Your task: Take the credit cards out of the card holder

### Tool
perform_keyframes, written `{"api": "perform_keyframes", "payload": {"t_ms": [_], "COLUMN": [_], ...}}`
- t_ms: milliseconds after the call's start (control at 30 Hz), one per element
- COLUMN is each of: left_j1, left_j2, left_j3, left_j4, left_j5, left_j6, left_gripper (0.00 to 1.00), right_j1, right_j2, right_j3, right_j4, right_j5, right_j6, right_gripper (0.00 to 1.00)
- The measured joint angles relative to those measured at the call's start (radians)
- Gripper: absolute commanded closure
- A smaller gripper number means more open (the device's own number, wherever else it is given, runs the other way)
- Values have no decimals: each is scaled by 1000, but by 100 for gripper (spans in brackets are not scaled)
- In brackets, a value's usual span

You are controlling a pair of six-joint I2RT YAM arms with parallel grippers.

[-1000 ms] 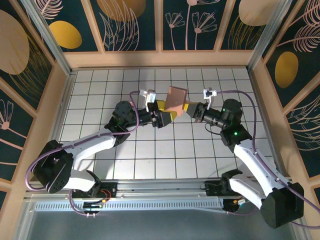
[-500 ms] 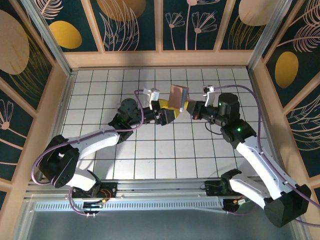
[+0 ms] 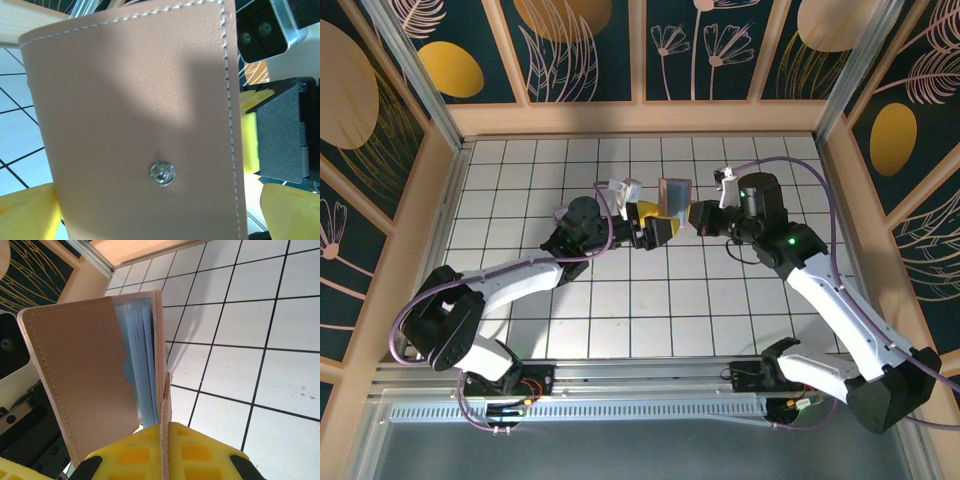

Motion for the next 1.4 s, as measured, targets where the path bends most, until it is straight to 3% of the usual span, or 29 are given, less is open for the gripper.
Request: {"api": "perform_keyframes", "payload": {"t_ms": [367,433,600,767,933,1000,1167,1400], "left_j1": [0,0,1,1,3,3,2,2], "left_j2": [42,44,54,54,42,27,-14,-32], "left_j3": [5,5,5,5,4,4,4,15], "left_j4": [-33,-33,-35,-33,-60,-69,-78,-141], "left_j5": [-19,-19,-25,-49,-96,-108,-123,-140], "left_j6": [14,18,14,15,23,24,26,41], "left_gripper": [4,14,53,76,91,97,100,100], "right_j1": [17,17,17,17,17,17,21,45], "right_j2": [63,68,69,69,64,58,29,13], "right_j3": [63,74,89,89,89,89,66,-6], "right_j4": [-114,-127,-132,-115,-96,-87,-49,36], "right_j5": [34,39,38,19,16,21,43,59], "right_j6": [-23,-26,-37,-37,-37,-37,-35,-8], "right_gripper": [100,100,100,100,100,85,58,38]}}
